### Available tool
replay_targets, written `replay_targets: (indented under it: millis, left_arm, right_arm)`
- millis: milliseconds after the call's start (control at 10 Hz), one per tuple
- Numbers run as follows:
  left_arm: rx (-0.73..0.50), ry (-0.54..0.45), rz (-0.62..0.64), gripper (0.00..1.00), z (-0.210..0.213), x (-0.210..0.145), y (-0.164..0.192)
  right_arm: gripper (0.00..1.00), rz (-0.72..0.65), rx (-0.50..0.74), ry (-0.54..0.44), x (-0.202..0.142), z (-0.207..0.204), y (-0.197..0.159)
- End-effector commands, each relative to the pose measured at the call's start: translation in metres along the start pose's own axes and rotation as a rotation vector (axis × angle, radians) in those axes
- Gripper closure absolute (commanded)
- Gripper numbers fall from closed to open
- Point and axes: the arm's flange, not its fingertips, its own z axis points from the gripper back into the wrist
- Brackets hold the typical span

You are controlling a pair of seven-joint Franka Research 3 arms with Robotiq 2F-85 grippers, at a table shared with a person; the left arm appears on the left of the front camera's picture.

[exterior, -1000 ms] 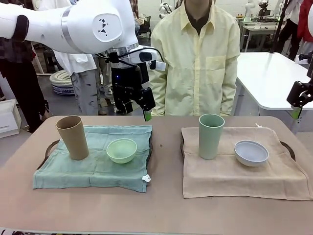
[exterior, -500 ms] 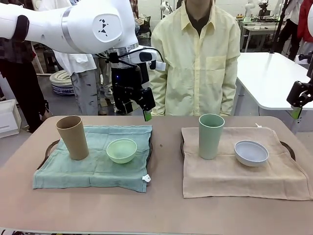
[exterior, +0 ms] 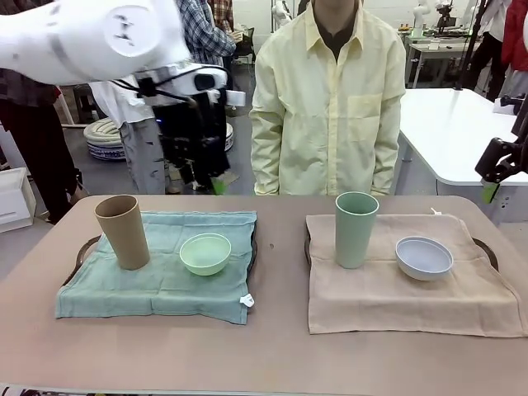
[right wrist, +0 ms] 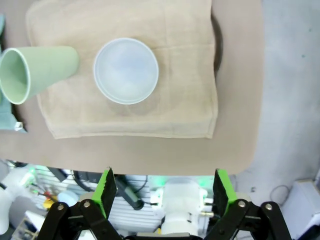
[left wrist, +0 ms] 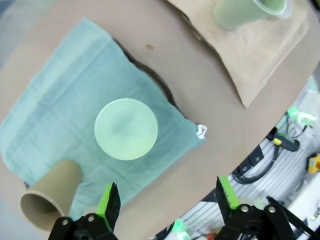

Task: Set up a tray with a mat and arrange the tableware.
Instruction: Place the Picnic Bowl and Reusable plastic cup back onto the Handle tray in front of the human's position.

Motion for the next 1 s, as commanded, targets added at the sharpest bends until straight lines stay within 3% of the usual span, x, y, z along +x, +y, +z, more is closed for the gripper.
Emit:
replay_targets:
  millis: [0, 300, 600, 900]
  left_arm:
    - [-0.041, -0.029, 0.073, 0.00, 0.009, -0.036, 0.027]
    - [-0.129, -0.082, 0.154, 0.00, 0.032, -0.078, 0.065]
    - [-0.372, -0.224, 0.200, 0.00, 0.046, -0.134, 0.125]
    - [-0.536, -0.330, 0.308, 0.00, 0.049, -0.185, 0.178]
  right_arm:
    - [0.00, -0.036, 0.111, 0.020, -0.009, 0.001, -0.024]
    - [0.00, -0.064, 0.229, 0.037, -0.019, 0.008, -0.054]
    - [0.00, -0.095, 0.339, 0.057, -0.028, 0.012, -0.091]
    - [0.00, -0.143, 0.472, 0.069, -0.048, 0.004, -0.144]
